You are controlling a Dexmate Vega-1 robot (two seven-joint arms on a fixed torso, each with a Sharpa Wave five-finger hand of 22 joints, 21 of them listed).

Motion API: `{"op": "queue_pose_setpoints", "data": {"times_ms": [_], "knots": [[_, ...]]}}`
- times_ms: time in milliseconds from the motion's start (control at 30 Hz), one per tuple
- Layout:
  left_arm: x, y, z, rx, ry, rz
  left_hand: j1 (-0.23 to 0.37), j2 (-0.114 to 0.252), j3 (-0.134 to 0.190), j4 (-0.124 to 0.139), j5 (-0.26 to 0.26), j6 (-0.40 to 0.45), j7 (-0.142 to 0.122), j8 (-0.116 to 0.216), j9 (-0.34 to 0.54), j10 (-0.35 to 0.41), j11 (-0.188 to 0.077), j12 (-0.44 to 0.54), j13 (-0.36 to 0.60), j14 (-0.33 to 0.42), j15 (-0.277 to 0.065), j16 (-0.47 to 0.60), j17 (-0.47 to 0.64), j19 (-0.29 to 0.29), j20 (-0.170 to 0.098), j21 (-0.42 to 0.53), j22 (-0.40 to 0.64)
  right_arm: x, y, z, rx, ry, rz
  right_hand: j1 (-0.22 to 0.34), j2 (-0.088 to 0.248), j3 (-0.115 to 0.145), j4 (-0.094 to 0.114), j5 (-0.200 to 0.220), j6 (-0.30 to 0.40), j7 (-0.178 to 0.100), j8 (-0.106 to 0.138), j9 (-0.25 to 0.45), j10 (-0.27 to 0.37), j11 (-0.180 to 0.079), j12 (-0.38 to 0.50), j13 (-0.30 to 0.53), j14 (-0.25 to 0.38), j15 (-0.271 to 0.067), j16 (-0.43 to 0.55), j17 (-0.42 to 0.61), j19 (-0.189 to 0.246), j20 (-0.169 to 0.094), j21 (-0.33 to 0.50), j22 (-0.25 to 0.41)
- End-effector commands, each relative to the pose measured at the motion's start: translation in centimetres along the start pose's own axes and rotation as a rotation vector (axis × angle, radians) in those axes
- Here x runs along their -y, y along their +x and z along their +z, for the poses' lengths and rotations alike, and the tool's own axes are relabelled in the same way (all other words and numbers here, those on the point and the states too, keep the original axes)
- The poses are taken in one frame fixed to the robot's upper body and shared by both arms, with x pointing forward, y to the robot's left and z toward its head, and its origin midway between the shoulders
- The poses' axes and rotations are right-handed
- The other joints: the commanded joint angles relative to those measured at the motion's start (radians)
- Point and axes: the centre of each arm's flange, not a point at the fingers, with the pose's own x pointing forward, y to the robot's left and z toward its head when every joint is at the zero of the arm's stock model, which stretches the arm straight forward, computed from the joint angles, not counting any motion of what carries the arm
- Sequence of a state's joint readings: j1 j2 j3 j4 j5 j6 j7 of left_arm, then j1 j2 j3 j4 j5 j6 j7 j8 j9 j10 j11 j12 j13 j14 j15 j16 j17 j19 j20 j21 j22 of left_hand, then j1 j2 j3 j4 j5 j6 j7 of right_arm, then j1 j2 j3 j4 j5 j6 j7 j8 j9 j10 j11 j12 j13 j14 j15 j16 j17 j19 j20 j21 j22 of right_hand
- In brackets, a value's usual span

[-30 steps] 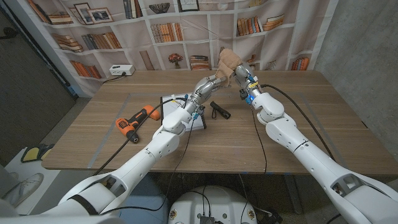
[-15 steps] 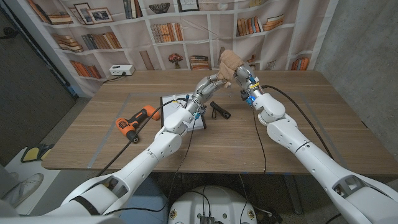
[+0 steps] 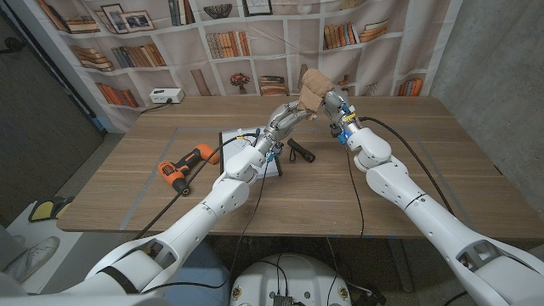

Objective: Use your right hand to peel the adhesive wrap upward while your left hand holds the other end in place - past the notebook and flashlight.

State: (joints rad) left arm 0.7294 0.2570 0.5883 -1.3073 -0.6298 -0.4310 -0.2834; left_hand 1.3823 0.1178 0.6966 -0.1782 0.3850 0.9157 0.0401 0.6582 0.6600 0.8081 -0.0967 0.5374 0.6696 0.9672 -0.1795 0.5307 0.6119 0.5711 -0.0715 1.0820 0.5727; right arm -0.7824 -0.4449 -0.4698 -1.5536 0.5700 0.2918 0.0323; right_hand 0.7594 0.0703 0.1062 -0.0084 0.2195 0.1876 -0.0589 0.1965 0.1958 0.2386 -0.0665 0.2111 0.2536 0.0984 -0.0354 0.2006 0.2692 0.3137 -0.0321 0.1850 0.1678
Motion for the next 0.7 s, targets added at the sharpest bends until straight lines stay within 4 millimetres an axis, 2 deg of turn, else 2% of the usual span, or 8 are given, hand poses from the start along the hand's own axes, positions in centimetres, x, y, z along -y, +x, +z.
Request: {"op": "queue_pose_setpoints", "data": {"times_ms": [33,400,700], "knots": [[0.1,0.3,0.0,0.011,-0.039,-0.009,0.057,0.028,0.006,-0.009,0.020,0.045,0.009,0.015,0.001,0.049,0.001,0.024,0.026,0.062,-0.023,0.013,0.005,0.001,0.011,0.031,0.002,0.6,-0.2,0.4,0.002,-0.019,-0.002,-0.003,0.004,0.002,-0.004,-0.004,0.006,0.008,0.008,-0.001,0.000,0.003,-0.004,0.000,-0.007,-0.067,0.004,0.000,-0.001,-0.002,0.002,0.000],[-0.1,-0.5,0.3,0.028,-0.052,0.016,0.069,0.024,-0.002,-0.007,0.028,0.053,0.014,0.021,0.007,0.052,-0.002,0.028,0.049,0.062,-0.021,0.013,0.008,-0.011,0.017,0.063,-0.002,1.1,-0.3,0.3,0.007,-0.011,-0.036,-0.007,0.005,0.000,-0.005,-0.005,0.003,0.010,0.006,-0.002,-0.001,0.009,-0.005,-0.001,-0.007,-0.067,0.006,-0.003,-0.002,0.001,0.002,0.000],[-0.4,-1.0,0.6,0.029,-0.055,0.017,0.076,0.015,-0.002,-0.008,0.033,0.057,0.016,0.019,0.001,0.060,-0.002,0.019,0.043,0.073,-0.026,0.004,-0.012,-0.015,0.010,0.079,-0.014,1.7,-0.7,0.2,0.002,-0.009,-0.068,-0.009,0.007,-0.002,-0.006,-0.005,0.005,0.014,0.007,-0.002,-0.001,0.011,-0.004,-0.003,-0.007,-0.068,0.007,-0.006,-0.001,0.001,0.002,0.000]]}}
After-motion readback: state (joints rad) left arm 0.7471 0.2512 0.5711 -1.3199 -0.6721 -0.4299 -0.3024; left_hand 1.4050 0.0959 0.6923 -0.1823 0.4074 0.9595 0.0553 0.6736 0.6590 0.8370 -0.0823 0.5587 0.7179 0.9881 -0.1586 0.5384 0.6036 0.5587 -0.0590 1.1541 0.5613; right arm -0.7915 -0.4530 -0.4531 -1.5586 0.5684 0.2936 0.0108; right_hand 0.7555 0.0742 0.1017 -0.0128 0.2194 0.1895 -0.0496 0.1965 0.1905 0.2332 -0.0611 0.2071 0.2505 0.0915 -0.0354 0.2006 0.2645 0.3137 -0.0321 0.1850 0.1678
